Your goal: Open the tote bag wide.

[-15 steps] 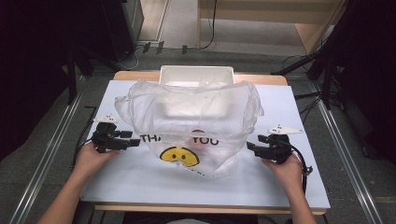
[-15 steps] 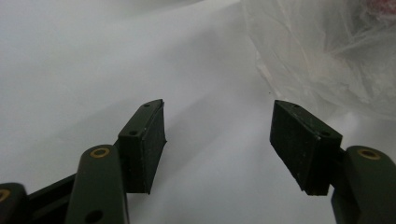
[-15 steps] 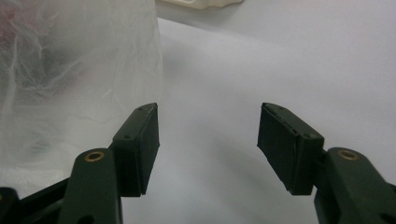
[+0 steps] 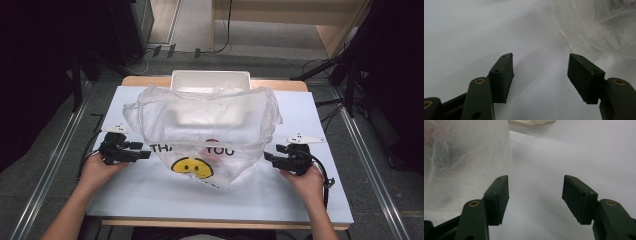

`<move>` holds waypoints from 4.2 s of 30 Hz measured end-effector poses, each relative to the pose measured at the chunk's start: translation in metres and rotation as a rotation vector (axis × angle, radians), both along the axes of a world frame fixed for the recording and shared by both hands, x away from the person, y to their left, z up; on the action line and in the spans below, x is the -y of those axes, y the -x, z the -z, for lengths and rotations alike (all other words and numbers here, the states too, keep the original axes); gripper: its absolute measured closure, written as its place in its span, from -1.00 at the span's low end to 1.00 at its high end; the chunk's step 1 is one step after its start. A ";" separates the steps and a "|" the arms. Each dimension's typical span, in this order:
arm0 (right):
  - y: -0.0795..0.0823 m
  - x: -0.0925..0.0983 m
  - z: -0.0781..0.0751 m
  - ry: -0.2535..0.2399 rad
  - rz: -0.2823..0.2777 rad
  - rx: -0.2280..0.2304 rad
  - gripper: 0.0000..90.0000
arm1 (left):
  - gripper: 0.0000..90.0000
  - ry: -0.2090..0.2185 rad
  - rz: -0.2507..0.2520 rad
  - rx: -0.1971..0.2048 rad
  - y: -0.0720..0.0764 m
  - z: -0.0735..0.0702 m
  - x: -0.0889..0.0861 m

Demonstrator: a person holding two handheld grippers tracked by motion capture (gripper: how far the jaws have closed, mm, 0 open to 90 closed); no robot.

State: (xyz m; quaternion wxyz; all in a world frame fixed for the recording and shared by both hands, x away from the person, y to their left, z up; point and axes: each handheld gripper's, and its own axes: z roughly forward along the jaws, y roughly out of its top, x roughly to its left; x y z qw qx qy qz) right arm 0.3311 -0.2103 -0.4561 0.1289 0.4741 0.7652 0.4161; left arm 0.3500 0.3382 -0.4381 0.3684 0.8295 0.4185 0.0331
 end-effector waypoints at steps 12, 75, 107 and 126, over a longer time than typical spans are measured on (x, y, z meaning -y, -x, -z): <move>0.001 0.000 0.001 -0.008 -0.006 -0.007 -0.12 | -0.15 0.004 -0.022 0.005 -0.001 -0.002 -0.002; -0.011 0.016 -0.092 -0.077 -0.137 0.073 0.25 | -0.06 0.072 0.073 0.050 -0.003 -0.103 0.000; -0.043 0.011 -0.212 -0.076 -0.185 0.090 0.89 | 0.64 0.053 0.101 0.113 -0.048 -0.212 0.006; -0.056 -0.067 -0.253 -0.048 -0.368 0.158 1.00 | 0.95 0.062 0.324 0.215 -0.044 -0.262 0.104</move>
